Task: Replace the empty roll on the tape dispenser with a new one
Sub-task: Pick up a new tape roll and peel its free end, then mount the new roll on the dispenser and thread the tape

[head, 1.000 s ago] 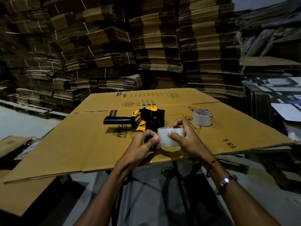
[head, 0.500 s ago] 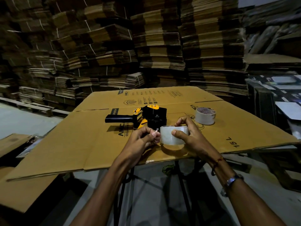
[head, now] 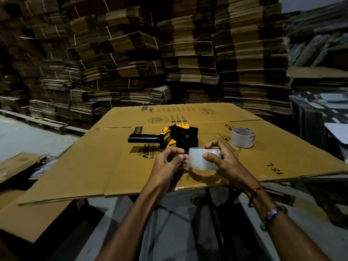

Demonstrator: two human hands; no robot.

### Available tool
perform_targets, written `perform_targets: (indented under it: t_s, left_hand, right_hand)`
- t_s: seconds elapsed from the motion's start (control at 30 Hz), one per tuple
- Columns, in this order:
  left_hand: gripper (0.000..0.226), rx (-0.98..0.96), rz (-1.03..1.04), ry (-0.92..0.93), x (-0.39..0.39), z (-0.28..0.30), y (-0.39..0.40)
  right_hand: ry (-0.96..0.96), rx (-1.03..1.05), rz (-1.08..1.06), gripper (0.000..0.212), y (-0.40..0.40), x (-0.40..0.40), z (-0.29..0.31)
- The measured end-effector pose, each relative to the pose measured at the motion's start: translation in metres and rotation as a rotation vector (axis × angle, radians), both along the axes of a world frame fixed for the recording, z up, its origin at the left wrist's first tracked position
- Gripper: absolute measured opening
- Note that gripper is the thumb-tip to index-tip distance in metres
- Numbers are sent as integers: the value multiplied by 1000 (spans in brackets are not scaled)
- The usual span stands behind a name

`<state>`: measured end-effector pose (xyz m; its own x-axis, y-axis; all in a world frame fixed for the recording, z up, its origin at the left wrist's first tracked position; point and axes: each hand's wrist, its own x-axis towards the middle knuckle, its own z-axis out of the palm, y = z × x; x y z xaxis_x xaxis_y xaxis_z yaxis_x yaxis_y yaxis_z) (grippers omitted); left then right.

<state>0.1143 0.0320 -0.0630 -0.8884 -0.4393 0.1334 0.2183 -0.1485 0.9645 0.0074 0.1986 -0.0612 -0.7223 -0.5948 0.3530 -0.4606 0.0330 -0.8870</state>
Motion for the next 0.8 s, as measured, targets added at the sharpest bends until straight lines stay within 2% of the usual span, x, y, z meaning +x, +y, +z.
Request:
perform_targets:
  t_s: [0.3, 0.43, 0.5, 0.63, 0.8]
  left_hand:
    - [18, -45, -7, -2, 3, -1, -2]
    - [8, -342, 292, -18, 0, -10, -12]
    - [10, -445, 386, -22, -5, -11, -18]
    - [61, -610, 278, -167, -27, -8, -26]
    - [112, -659, 107, -267, -61, -6, -27]
  right_hand:
    - [-69, -15, 8, 50, 2, 1, -1]
    - [-164, -68, -10, 64, 7, 2, 2]
    - [-230, -132, -10, 68, 9, 1, 2]
    - [-296, -220, -51, 66, 12, -2, 2]
    - [-393, -379, -42, 89, 14, -5, 3]
